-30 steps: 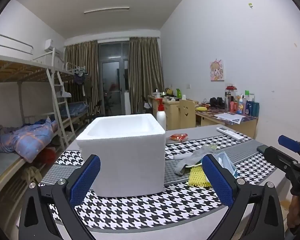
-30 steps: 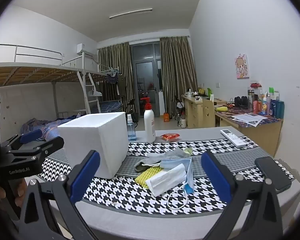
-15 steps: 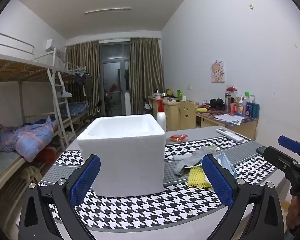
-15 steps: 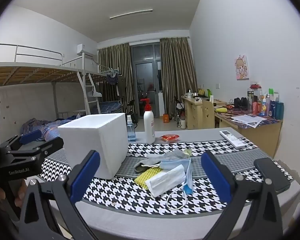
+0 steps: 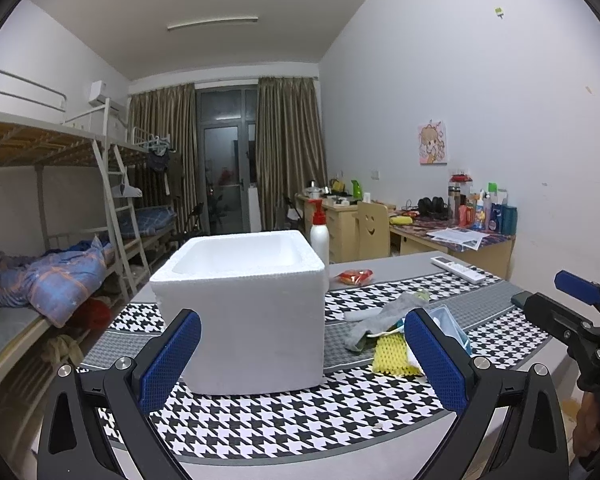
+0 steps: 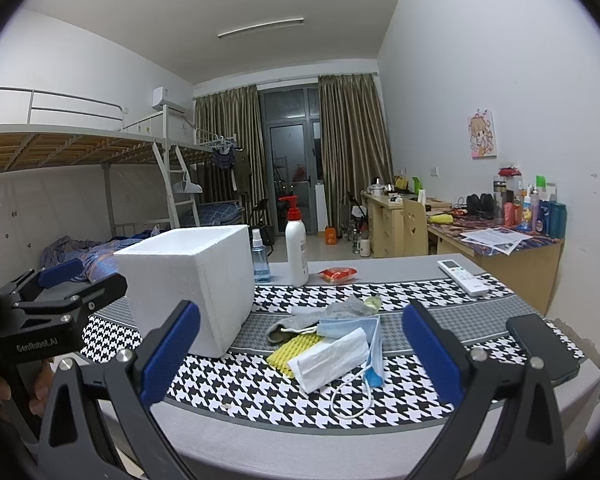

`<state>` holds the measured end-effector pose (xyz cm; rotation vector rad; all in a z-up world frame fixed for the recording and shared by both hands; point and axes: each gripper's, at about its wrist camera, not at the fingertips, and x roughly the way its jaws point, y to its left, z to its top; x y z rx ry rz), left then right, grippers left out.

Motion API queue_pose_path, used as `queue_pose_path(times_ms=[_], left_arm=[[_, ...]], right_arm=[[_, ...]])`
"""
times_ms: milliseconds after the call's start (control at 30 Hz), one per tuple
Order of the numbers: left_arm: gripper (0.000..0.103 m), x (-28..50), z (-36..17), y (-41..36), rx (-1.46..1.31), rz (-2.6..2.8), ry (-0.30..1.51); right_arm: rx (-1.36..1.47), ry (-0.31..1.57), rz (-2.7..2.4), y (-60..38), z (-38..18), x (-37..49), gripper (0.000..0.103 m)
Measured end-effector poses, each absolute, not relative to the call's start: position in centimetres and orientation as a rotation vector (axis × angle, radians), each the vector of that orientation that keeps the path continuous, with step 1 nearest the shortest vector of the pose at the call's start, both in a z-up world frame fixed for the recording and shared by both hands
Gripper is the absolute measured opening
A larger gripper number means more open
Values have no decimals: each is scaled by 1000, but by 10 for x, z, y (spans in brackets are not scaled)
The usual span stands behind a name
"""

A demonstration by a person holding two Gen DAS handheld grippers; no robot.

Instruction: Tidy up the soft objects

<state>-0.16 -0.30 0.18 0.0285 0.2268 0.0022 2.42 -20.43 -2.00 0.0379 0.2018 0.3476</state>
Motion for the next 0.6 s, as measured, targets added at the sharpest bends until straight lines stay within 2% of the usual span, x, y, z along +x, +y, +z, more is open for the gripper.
queue_pose_path(times_ms=[600], left_arm=[[102,2,-1,-7,38,-16,240]], right_arm=[[30,207,335,-206,-20,24,102]])
